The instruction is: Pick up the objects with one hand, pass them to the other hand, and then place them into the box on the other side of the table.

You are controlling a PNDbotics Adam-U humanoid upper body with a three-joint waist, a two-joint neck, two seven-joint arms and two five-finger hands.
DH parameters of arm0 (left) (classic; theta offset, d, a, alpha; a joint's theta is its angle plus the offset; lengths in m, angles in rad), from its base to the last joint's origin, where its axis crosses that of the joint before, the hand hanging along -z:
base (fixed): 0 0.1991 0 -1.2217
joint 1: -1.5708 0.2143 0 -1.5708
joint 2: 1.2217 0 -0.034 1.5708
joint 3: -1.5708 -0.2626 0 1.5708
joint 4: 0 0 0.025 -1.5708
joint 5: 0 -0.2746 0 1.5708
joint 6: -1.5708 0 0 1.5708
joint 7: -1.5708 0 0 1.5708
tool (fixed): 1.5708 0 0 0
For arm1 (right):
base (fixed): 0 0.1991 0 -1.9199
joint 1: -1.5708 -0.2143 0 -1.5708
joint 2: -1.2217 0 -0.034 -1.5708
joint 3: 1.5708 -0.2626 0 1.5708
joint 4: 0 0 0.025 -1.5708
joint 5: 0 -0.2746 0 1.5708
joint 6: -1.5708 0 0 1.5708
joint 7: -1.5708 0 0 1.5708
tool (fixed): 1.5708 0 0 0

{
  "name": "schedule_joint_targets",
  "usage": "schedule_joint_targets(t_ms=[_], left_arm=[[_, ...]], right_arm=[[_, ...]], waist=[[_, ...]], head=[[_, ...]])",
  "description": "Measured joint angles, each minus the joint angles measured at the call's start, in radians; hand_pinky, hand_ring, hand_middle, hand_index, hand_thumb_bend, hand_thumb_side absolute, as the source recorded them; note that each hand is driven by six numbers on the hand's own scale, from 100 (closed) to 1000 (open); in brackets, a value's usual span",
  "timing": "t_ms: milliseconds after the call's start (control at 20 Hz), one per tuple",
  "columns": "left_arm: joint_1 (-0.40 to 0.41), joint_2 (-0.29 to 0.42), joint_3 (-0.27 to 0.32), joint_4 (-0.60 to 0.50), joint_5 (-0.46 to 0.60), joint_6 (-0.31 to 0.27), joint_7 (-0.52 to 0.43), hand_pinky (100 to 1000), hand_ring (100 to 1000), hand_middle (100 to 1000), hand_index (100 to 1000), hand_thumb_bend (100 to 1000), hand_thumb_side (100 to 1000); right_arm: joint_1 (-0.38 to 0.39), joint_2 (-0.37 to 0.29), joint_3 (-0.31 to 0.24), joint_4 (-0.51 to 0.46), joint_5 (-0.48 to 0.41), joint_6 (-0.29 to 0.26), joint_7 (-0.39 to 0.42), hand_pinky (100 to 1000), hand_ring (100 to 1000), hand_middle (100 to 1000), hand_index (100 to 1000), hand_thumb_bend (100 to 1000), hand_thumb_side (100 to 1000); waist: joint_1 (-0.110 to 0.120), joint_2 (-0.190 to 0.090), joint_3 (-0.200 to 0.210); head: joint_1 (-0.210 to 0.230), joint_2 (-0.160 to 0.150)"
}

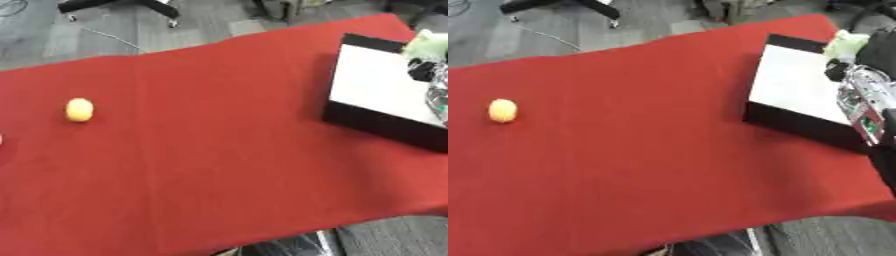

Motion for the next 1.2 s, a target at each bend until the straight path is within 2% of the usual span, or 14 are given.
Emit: schedule_joint_targets(t_ms=[150, 350, 500, 550, 600, 650, 700, 800, 950, 1050, 1100, 1200], left_arm=[[0.003, -0.007, 0.002, -0.01, -0.004, 0.007, -0.007, 740, 511, 508, 746, 100, 713], [0.01, -0.01, 0.006, -0.017, -0.011, 0.013, -0.013, 740, 512, 508, 746, 100, 715], [0.01, -0.015, 0.009, -0.018, -0.013, 0.017, -0.017, 741, 512, 509, 747, 100, 717], [0.011, -0.015, 0.012, -0.018, -0.015, 0.018, -0.018, 741, 512, 509, 747, 100, 718], [0.012, -0.015, 0.012, -0.018, -0.016, 0.018, -0.018, 741, 513, 509, 747, 100, 719], [0.013, -0.015, 0.012, -0.018, -0.019, 0.018, -0.018, 742, 513, 510, 747, 100, 720], [0.016, -0.015, 0.014, -0.018, -0.021, 0.018, -0.018, 742, 513, 510, 748, 100, 720], [0.019, -0.015, 0.019, -0.016, -0.027, 0.018, -0.018, 742, 513, 510, 748, 100, 722], [0.028, -0.015, 0.03, -0.006, -0.041, 0.016, -0.016, 742, 513, 510, 748, 100, 723], [0.032, -0.015, 0.037, 0.002, -0.049, 0.011, -0.011, 741, 514, 511, 748, 100, 719], [0.034, -0.015, 0.042, 0.007, -0.055, 0.008, -0.008, 741, 514, 511, 748, 100, 719], [0.036, -0.013, 0.049, 0.019, -0.066, 0.0, 0.0, 741, 514, 511, 747, 100, 715]], right_arm=[[0.013, 0.0, 0.023, 0.027, -0.14, -0.059, -0.059, 122, 659, 530, 890, 677, 524], [0.025, -0.004, 0.049, 0.034, -0.26, -0.112, -0.112, 132, 666, 538, 936, 773, 583], [0.035, -0.006, 0.066, 0.031, -0.299, -0.135, -0.135, 152, 683, 561, 962, 783, 579], [0.039, -0.006, 0.071, 0.025, -0.301, -0.14, -0.14, 191, 718, 609, 980, 796, 543], [0.04, -0.006, 0.078, 0.018, -0.298, -0.142, -0.142, 199, 724, 617, 983, 798, 537], [0.044, -0.008, 0.087, 0.003, -0.286, -0.142, -0.142, 241, 753, 674, 996, 803, 498], [0.049, -0.01, 0.096, -0.018, -0.261, -0.138, -0.138, 267, 768, 705, 1000, 805, 476], [0.058, -0.017, 0.119, -0.074, -0.181, -0.117, -0.117, 397, 825, 798, 1000, 797, 393], [0.069, -0.022, 0.152, -0.204, 0.048, -0.034, -0.034, 642, 873, 880, 1000, 766, 318], [0.073, -0.022, 0.171, -0.303, 0.251, 0.015, 0.069, 724, 882, 895, 1000, 718, 273], [0.073, -0.02, 0.176, -0.356, 0.362, 0.016, 0.143, 738, 884, 898, 1000, 709, 267], [0.071, -0.007, 0.18, -0.463, 0.585, -0.021, 0.318, 744, 889, 903, 1000, 667, 258]], waist=[[-0.001, 0.001, 0.001], [-0.006, 0.001, 0.004], [-0.006, 0.001, 0.004], [-0.006, 0.001, 0.005], [-0.006, 0.001, 0.005], [-0.006, 0.001, 0.005], [-0.006, 0.001, 0.005], [-0.006, 0.001, 0.006], [-0.006, 0.001, 0.006], [-0.006, 0.001, 0.006], [-0.006, 0.001, 0.006], [-0.006, 0.001, 0.006]], head=[[0.0, 0.0], [0.0, 0.0], [0.0, 0.0], [0.0, 0.0], [0.0, 0.0], [0.0, 0.0], [0.0, 0.0], [0.0, 0.0], [0.0, 0.0], [0.0, 0.0], [0.001, 0.0], [0.002, 0.0]])
